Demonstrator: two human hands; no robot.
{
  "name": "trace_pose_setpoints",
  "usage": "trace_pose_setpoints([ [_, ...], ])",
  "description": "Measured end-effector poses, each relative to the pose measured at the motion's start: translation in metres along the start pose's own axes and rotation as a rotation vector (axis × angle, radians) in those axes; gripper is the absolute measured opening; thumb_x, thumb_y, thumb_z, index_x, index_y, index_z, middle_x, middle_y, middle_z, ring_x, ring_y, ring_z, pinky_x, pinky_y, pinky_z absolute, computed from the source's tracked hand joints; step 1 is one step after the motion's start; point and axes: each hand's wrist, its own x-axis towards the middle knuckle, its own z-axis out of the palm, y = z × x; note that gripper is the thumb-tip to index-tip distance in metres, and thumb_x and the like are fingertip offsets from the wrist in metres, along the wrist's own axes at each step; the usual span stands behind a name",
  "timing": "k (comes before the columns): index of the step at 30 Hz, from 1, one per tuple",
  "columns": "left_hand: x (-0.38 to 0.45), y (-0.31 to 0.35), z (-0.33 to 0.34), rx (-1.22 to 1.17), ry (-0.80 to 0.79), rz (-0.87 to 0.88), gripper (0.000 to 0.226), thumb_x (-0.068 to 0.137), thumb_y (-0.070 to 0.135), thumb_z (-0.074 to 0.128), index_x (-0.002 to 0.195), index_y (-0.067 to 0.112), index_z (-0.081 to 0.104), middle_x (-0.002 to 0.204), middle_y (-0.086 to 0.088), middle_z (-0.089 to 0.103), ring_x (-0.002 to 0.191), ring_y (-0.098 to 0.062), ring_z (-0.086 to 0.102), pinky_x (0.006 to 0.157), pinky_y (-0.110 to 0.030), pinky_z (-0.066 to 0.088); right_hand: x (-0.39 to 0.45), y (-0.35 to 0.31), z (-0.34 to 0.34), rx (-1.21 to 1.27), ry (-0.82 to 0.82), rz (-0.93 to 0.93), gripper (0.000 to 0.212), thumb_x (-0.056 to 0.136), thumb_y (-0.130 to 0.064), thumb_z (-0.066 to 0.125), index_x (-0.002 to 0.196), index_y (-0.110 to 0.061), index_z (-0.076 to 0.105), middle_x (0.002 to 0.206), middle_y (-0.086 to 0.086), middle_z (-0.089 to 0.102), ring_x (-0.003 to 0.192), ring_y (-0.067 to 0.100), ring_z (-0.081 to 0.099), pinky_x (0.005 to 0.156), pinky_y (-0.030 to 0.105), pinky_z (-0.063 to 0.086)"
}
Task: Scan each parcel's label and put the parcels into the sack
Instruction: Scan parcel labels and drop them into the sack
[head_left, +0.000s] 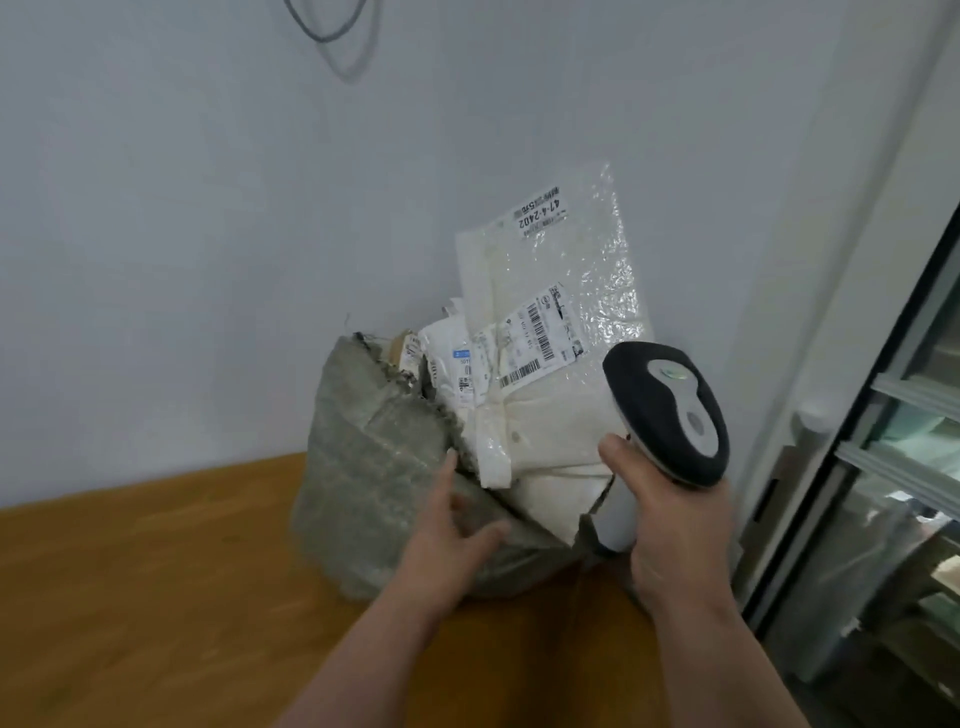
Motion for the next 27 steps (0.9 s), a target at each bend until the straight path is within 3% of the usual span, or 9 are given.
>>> trace_pose_setpoints([
  [2,0.010,0.000,0.018,0.138,-0.008,0.042,0.114,0.074,0.046,0.084,0.154,0.050,0.003,0.158,0.000,0.029,0.143,-0.022,0.033,0.112,-0.045,0.041,0.009,0.003,-0.007,-0.027,0.003,-0.006,0.044,0.075,-0.014,0.087,0.113,-0.029,0.072,0.103,-0.013,0.077,0.095,0.002,0.072,0.087,0.031,0.055],
  [5,0.027,-0.002,0.035,0.398,0.018,0.075,0.119,0.070,0.058,0.081,0.153,0.052,-0.005,0.153,0.000,0.030,0.140,-0.021,0.034,0.114,-0.045,0.036,0.020,0.012,-0.010,-0.051,0.001,-0.018,0.048,0.078,-0.008,0.084,0.123,-0.016,0.069,0.107,-0.005,0.076,0.096,0.004,0.071,0.090,0.032,0.059],
  [8,0.045,-0.010,0.035,0.760,0.066,0.096,0.104,0.075,0.070,0.068,0.153,0.052,0.001,0.153,0.003,0.029,0.140,-0.022,0.031,0.116,-0.047,0.029,0.030,0.025,-0.008,-0.082,-0.036,-0.036,0.050,0.080,-0.005,0.082,0.127,-0.009,0.067,0.112,0.002,0.074,0.096,0.001,0.069,0.079,0.012,0.056],
  [11,0.062,-0.016,0.024,0.942,0.136,0.149,0.075,0.085,0.063,0.057,0.149,0.052,0.020,0.154,0.008,0.031,0.140,-0.023,0.026,0.112,-0.048,0.021,0.036,0.041,0.003,-0.087,-0.090,-0.065,0.054,0.078,0.000,0.082,0.128,-0.009,0.064,0.113,0.003,0.073,0.097,-0.003,0.068,0.076,0.006,0.051],
  [15,0.086,-0.021,0.000,1.091,0.205,0.148,0.060,0.092,0.055,0.048,0.148,0.048,0.028,0.158,0.006,0.025,0.137,-0.026,0.023,0.106,-0.046,0.021,0.032,0.068,0.033,-0.122,-0.131,-0.193,0.066,0.067,0.011,0.086,0.104,-0.041,0.069,0.109,-0.011,0.067,0.096,-0.015,0.064,0.079,0.004,0.049],
  [19,0.106,-0.020,-0.020,1.256,0.173,0.105,0.063,0.090,0.055,0.052,0.149,0.043,0.033,0.150,0.003,0.034,0.132,-0.027,0.031,0.105,-0.045,0.027,0.035,0.083,0.059,-0.189,-0.131,-0.329,0.076,0.061,-0.016,0.084,0.111,-0.068,0.059,0.115,-0.006,0.065,0.105,-0.005,0.065,0.085,0.011,0.052],
  [23,0.117,-0.008,-0.029,1.269,0.046,0.059,0.039,0.091,0.032,0.055,0.129,0.035,0.062,0.129,0.002,0.055,0.125,-0.024,0.051,0.102,-0.036,0.037,0.049,0.096,0.066,-0.194,-0.076,-0.367,0.075,0.061,-0.019,0.083,0.111,-0.069,0.056,0.115,0.002,0.065,0.108,0.005,0.066,0.089,0.022,0.057],
  [25,0.117,0.005,-0.030,1.102,0.013,0.102,0.031,0.091,0.022,0.057,0.117,0.032,0.072,0.121,0.002,0.064,0.114,-0.021,0.060,0.091,-0.025,0.044,0.057,0.098,0.068,-0.171,-0.062,-0.366,0.071,0.062,-0.023,0.082,0.110,-0.068,0.057,0.117,0.007,0.065,0.110,0.011,0.066,0.091,0.033,0.059],
  [27,0.116,0.023,-0.033,0.885,0.049,0.135,0.023,0.090,0.016,0.063,0.102,0.029,0.077,0.103,0.007,0.071,0.096,-0.014,0.064,0.074,-0.016,0.041,0.064,0.094,0.069,-0.139,-0.091,-0.370,0.068,0.062,-0.033,0.082,0.112,-0.070,0.055,0.118,0.004,0.064,0.112,0.010,0.065,0.092,0.028,0.058],
])
